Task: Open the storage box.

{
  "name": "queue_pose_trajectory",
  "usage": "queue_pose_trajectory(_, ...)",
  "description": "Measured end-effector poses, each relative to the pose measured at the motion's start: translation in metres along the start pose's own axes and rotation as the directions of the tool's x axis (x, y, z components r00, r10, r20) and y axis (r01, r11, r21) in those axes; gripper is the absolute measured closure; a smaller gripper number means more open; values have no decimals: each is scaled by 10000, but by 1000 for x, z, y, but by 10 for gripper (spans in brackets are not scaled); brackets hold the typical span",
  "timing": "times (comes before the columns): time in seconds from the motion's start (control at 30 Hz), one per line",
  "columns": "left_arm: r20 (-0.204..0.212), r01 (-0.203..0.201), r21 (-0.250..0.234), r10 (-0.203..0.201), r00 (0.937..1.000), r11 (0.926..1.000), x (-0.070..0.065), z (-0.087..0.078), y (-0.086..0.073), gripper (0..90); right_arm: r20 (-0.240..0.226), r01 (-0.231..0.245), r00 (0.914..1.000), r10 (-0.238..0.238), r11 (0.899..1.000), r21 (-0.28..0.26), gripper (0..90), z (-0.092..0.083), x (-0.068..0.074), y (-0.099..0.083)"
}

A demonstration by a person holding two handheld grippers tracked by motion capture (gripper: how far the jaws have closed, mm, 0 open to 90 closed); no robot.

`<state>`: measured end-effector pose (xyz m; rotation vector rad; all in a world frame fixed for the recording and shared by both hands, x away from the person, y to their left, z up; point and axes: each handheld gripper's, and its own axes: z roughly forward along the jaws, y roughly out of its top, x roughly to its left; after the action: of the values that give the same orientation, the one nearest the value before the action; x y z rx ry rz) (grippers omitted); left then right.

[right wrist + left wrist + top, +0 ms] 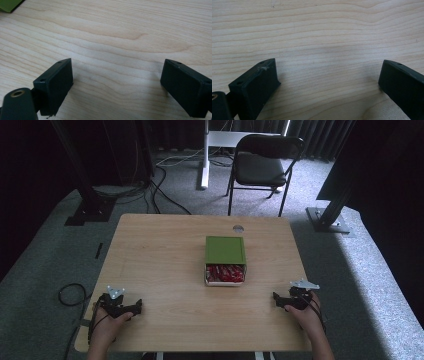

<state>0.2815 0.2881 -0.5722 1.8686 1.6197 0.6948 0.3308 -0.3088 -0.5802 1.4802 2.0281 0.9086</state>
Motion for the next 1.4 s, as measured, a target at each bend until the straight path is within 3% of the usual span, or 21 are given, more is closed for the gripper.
queue_pose_trajectory(0.27,82,-90,7,90,9999,10000,-1,0,0,33,10,-16,10000,16,10000,1,104,0,0,0)
queue_pose_trajectory(0.43,506,-575,-69,578,9970,9983,-4,-1,0,61,9,-17,10000,17,10000,3,104,0,0,0)
queue_pose_trajectory(0.57,444,-812,-167,818,9957,9966,-7,0,1,61,9,-17,10000,17,10000,2,104,0,0,0)
queue_pose_trajectory(0.7,466,-1331,-155,1337,9899,9910,-14,-1,3,61,10,-18,10000,18,10000,3,104,0,0,0)
queue_pose_trajectory(0.87,569,-1616,-357,1634,9849,9862,-23,-3,8,61,11,-19,10000,19,10000,4,104,0,0,0)
queue_pose_trajectory(1.0,574,-2265,-582,2298,9715,9723,-39,-4,15,61,10,-15,10000,15,10000,4,104,0,0,0)
queue_pose_trajectory(1.07,310,-2724,-633,2747,9610,9601,-45,-2,16,61,10,-17,10000,17,10000,4,104,0,0,0)
queue_pose_trajectory(1.1,310,-2724,-633,2747,9610,9601,-45,-2,16,61,9,-17,10000,17,10000,5,104,0,0,0)
queue_pose_trajectory(1.37,611,-3273,-995,3341,9405,9397,-71,2,26,61,12,-15,10000,15,10000,5,104,0,0,0)
queue_pose_trajectory(1.4,611,-3273,-995,3341,9405,9397,-71,2,26,61,12,-15,10000,15,10000,5,104,0,0,0)
